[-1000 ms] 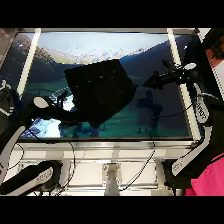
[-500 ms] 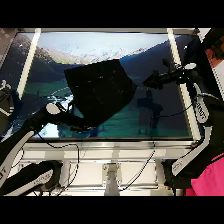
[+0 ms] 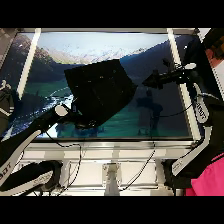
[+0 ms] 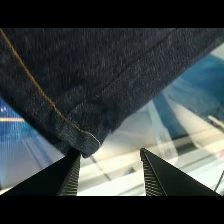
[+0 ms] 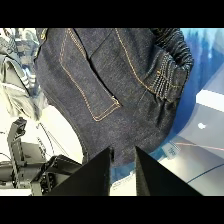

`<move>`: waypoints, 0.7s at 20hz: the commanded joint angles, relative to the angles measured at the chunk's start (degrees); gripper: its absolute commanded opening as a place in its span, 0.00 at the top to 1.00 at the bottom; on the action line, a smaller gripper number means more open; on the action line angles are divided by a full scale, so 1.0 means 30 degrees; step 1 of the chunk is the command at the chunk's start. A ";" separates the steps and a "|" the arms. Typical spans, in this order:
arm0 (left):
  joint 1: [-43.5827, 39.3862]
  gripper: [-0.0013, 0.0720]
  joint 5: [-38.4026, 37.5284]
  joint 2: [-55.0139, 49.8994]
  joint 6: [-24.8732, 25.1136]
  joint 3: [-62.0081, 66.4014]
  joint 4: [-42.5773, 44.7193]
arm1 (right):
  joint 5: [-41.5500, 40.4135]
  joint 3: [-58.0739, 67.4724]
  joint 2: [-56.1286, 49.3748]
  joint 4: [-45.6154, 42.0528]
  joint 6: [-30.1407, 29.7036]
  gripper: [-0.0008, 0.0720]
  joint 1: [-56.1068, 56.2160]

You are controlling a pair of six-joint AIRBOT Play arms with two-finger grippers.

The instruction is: Fold the clothes and pants, and hang the long-sleeved shirts on hangers.

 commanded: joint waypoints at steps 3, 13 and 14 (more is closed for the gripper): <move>-0.0117 0.45 -0.1406 -0.0044 -0.0058 0.0000 0.0627 | 0.0036 0.0007 0.0007 0.0350 0.0007 0.74 -0.0007; -0.0124 0.55 0.0823 -0.0044 -0.1443 0.0000 0.2164 | -0.0036 0.0007 0.0007 0.0423 0.0000 0.74 0.0000; -0.0124 0.55 0.1086 -0.0044 -0.1413 0.0000 0.1625 | -0.0036 0.0007 0.0007 0.0415 0.0000 0.74 -0.0007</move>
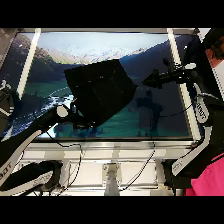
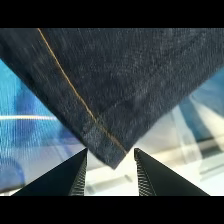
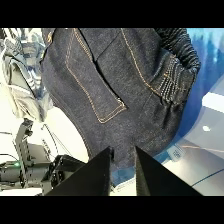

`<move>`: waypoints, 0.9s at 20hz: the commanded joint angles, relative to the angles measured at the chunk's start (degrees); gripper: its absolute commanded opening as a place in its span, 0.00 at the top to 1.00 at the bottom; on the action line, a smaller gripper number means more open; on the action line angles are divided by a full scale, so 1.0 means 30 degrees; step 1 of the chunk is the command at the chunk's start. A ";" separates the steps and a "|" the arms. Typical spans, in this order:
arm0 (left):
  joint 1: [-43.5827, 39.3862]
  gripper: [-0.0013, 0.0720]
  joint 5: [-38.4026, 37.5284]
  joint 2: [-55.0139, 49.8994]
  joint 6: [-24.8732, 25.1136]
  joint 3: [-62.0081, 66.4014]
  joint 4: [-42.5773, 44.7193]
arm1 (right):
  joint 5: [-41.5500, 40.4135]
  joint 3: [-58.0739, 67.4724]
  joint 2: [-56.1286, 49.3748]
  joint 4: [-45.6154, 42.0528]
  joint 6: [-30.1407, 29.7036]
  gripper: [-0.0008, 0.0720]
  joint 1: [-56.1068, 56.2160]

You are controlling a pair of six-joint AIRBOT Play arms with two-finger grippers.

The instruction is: Fold the clothes and pants, and hang the long-sleeved shirts on hangers.

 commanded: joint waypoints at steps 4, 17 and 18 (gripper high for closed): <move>-0.0022 0.55 0.1144 -0.0022 -0.0328 0.0000 -0.1122 | 0.0015 0.0007 0.0007 0.0022 0.0000 0.74 0.0000; -0.0007 0.97 0.2623 -0.0546 0.1311 0.0007 -0.2106 | -0.1603 0.0007 0.0007 -0.0007 -0.1333 0.69 0.0036; 0.0029 0.97 0.2608 -0.0313 0.1537 0.0007 -0.1610 | -0.1989 0.0007 0.0007 -0.0146 -0.2339 0.69 0.0117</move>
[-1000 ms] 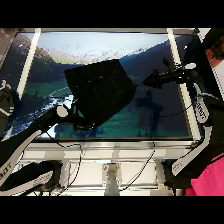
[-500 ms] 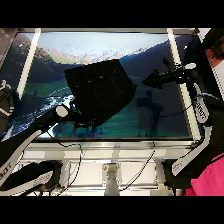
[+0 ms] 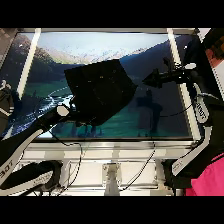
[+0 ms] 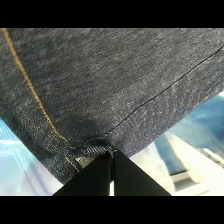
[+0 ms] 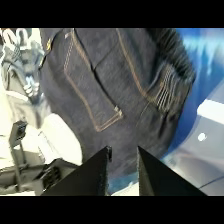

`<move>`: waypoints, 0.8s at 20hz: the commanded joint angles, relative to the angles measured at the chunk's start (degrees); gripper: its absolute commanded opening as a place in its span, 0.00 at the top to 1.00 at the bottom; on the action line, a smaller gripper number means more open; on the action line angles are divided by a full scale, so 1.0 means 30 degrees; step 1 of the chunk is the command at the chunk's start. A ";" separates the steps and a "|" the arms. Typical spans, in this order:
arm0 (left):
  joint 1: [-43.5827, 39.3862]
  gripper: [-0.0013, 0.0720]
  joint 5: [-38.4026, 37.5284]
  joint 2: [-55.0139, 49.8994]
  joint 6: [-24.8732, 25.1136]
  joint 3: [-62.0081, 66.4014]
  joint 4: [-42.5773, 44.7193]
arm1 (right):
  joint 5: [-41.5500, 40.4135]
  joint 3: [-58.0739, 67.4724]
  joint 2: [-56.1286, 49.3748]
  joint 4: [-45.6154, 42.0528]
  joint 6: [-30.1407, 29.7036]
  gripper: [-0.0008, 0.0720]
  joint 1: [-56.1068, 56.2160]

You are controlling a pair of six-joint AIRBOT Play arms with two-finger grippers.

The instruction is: Fold the clothes and pants, and hang the long-sleeved shirts on hangers.

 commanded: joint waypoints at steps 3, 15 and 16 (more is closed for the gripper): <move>0.0036 0.97 -0.1209 0.1865 -0.1370 0.0007 0.5901 | -0.3067 0.0007 0.0000 -0.1260 -0.2018 0.61 0.0765; 0.0036 0.97 -0.4167 0.6207 -0.7949 0.0000 1.7522 | -0.1013 0.0007 0.0000 -0.7242 -0.2339 0.70 0.6331; 0.0036 0.97 -0.3898 0.6113 -0.7956 0.0007 1.7515 | -0.0350 0.0000 0.0000 -0.6980 -0.2623 0.70 0.6390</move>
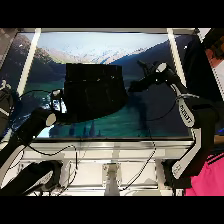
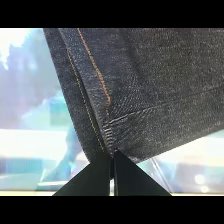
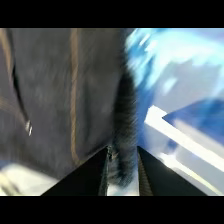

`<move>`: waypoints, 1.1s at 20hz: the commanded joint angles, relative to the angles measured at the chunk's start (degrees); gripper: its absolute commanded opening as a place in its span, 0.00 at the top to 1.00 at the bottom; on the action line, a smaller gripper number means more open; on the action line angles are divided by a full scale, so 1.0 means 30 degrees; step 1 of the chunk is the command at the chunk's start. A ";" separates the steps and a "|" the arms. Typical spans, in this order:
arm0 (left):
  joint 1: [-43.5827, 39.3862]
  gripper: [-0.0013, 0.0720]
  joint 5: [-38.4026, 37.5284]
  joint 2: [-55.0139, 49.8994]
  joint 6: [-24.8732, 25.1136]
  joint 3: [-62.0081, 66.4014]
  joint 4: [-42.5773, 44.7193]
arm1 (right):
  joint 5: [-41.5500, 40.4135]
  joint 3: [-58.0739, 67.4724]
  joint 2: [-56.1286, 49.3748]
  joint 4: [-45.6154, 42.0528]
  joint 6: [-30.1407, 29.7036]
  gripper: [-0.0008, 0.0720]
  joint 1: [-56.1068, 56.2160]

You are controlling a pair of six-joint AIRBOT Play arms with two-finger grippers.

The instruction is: Fold the clothes and pants, and hang the long-sleeved shirts on hangers.

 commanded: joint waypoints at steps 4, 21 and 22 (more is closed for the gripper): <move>0.0007 0.97 0.0627 -0.0153 -0.0335 0.0007 0.0714 | 0.3439 0.0000 0.0000 -0.0095 -0.0714 0.70 0.0612; 0.0007 0.97 0.0619 -0.0153 -0.0335 0.0000 0.0714 | 0.2783 -0.0015 -0.1056 -0.1064 -0.1144 0.62 0.0619; 0.0007 0.97 0.0627 -0.0153 -0.0335 0.0000 0.0714 | 0.3213 -0.0044 -0.1151 -0.0663 -0.1195 0.62 0.0619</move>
